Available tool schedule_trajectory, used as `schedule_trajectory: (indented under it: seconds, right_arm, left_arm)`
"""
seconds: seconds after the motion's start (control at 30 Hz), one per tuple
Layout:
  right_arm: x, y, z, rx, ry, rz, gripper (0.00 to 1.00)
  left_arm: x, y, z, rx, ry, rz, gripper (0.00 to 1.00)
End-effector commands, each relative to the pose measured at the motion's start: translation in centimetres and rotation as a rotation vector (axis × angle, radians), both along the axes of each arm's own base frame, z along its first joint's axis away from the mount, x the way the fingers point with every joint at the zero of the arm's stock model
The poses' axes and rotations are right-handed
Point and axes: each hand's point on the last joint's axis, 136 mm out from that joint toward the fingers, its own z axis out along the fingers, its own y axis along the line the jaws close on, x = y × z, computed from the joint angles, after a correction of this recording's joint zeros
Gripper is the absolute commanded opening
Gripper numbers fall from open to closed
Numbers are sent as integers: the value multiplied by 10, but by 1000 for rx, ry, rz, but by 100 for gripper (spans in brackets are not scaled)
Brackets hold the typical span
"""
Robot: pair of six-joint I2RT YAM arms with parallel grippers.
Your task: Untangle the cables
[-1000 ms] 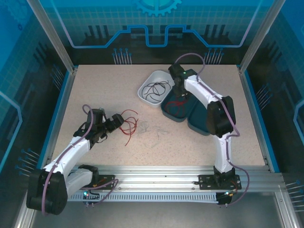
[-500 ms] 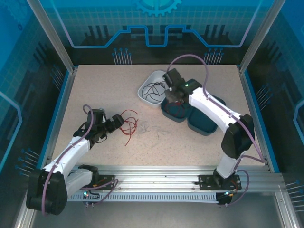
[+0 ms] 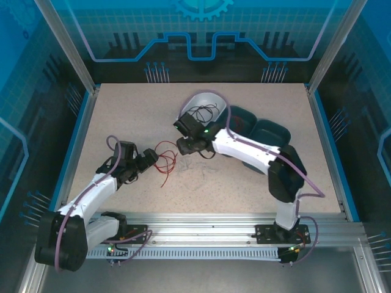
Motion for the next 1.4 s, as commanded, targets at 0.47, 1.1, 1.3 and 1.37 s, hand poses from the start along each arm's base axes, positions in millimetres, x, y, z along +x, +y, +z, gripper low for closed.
schedule_trajectory:
  seconds: [0.47, 1.1, 1.3, 1.37]
  right_arm:
    - [-2, 78, -62, -126, 144, 153, 34]
    - [-1, 93, -109, -99, 258, 152, 16]
    - [2, 100, -93, -55, 231, 169, 15]
    - [3, 104, -89, -36, 224, 176, 15]
  left_arm:
    - [-24, 43, 7, 86, -33, 205, 99]
    - [-24, 42, 5, 61, -66, 225, 99]
    - [-21, 39, 5, 50, -64, 211, 99]
    - [-20, 38, 5, 49, -60, 203, 99]
